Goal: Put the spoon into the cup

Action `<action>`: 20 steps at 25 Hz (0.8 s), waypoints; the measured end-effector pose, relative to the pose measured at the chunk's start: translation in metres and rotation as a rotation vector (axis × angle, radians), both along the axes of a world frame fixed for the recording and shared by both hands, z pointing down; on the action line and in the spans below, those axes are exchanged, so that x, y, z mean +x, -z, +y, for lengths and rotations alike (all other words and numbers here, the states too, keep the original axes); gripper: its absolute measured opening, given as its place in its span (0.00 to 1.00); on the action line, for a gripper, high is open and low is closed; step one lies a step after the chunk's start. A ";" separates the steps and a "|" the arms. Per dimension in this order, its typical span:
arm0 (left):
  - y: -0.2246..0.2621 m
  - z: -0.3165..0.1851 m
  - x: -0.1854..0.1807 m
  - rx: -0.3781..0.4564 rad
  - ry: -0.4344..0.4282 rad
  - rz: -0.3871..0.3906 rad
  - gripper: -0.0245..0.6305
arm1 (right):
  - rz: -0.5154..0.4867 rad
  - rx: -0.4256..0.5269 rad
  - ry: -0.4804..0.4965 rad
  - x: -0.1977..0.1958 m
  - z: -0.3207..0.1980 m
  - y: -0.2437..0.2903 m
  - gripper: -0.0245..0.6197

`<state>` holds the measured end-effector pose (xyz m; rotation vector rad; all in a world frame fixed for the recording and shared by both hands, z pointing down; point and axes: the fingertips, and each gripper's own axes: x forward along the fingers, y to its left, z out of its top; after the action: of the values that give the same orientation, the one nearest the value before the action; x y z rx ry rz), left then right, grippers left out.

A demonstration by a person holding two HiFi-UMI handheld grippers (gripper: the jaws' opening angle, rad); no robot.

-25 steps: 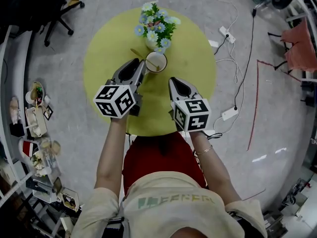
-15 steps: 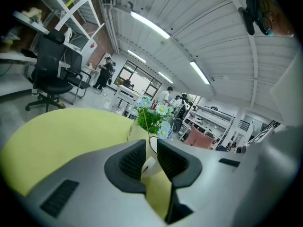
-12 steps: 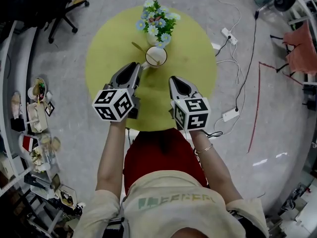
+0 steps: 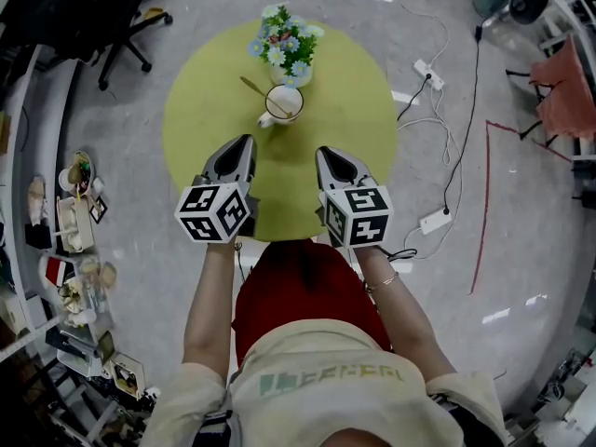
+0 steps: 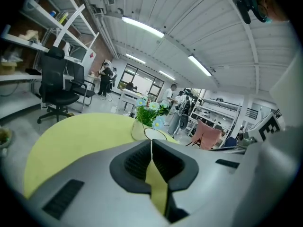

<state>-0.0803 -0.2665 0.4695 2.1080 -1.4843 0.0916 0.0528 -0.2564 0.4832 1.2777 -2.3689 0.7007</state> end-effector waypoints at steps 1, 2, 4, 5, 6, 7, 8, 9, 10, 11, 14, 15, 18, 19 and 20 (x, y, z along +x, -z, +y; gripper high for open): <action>0.002 0.005 0.002 0.003 0.000 -0.011 0.08 | -0.001 0.004 0.003 0.002 0.003 0.001 0.10; 0.003 0.009 0.005 0.007 0.000 -0.024 0.08 | -0.002 0.008 0.006 0.004 0.006 0.003 0.10; 0.007 0.018 0.008 0.014 0.000 -0.051 0.07 | -0.003 0.016 0.011 0.007 0.012 0.006 0.10; 0.009 0.022 0.010 0.017 0.000 -0.062 0.07 | -0.004 0.021 0.012 0.009 0.015 0.008 0.10; 0.010 0.027 0.012 0.019 0.000 -0.070 0.07 | -0.004 0.027 0.014 0.011 0.017 0.010 0.10; 0.011 0.032 0.014 0.020 0.000 -0.073 0.07 | -0.002 0.036 0.017 0.013 0.020 0.012 0.10; 0.011 0.036 0.017 0.021 -0.001 -0.072 0.07 | 0.001 0.048 0.020 0.014 0.023 0.014 0.10; 0.011 0.040 0.019 0.023 0.000 -0.072 0.07 | 0.004 0.061 0.023 0.016 0.026 0.017 0.10; 0.012 0.045 0.021 0.024 0.001 -0.073 0.07 | 0.003 0.071 0.024 0.018 0.029 0.019 0.10; 0.013 0.049 0.023 0.026 0.002 -0.077 0.07 | -0.001 0.078 0.023 0.019 0.031 0.021 0.10; 0.018 0.061 0.029 0.028 0.009 -0.103 0.07 | -0.020 0.094 0.017 0.026 0.039 0.029 0.10; 0.021 0.064 0.031 0.031 0.011 -0.111 0.07 | -0.024 0.102 0.015 0.029 0.041 0.033 0.10; 0.031 0.073 0.034 0.046 0.018 -0.123 0.07 | -0.036 0.123 0.009 0.037 0.047 0.042 0.10; 0.033 0.076 0.034 0.051 0.021 -0.127 0.07 | -0.040 0.127 0.008 0.039 0.048 0.043 0.10; 0.035 0.078 0.034 0.055 0.024 -0.132 0.07 | -0.044 0.130 0.007 0.041 0.050 0.045 0.10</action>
<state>-0.0458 -0.1880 0.4343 2.1631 -1.6050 0.1856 0.0941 -0.2066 0.4386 1.3187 -2.4888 0.5872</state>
